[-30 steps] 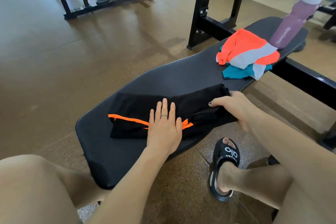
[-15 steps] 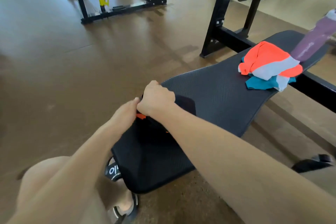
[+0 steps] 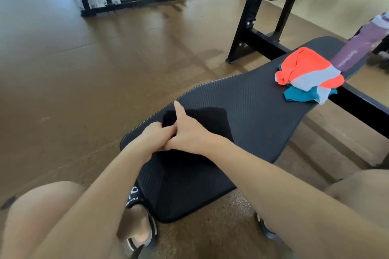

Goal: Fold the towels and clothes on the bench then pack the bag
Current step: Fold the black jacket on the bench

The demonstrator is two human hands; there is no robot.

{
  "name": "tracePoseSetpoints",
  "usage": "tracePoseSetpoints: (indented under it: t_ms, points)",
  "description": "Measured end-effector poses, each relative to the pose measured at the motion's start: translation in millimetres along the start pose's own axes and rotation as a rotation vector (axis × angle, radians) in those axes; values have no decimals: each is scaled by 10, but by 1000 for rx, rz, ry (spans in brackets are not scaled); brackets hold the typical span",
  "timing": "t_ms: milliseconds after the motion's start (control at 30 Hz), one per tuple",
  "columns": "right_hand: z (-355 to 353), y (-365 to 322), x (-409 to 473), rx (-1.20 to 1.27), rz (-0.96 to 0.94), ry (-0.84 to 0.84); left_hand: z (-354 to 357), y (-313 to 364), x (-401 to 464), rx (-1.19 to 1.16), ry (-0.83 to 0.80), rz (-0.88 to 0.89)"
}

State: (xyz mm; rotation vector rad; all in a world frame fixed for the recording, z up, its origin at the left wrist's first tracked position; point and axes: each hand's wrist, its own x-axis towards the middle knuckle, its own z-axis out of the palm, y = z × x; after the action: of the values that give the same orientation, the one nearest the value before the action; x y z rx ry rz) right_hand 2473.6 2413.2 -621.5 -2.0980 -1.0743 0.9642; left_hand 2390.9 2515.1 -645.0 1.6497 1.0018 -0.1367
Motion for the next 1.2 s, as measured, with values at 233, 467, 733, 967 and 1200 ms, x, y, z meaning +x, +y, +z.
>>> tracePoseSetpoints:
  t_ms: [233, 467, 733, 967, 1200]
  points:
    - [-383, 460, -320, 82, 81, 527, 138, -56, 68, 205, 93, 92]
    - [-354, 874, -495, 491, 481, 398, 254, -98, -57, 44, 59, 36]
    - [-935, 996, -1099, 600, 372, 422, 697, 218, -566, -429, -310, -103]
    - [-1876, 1122, -2291, 745, 243, 656, 1623, 1269, -1238, -613, -486, 73]
    - [-1994, 1824, -3882, 1389, 199, 917, 3167, 1833, -1724, -558, -700, 135]
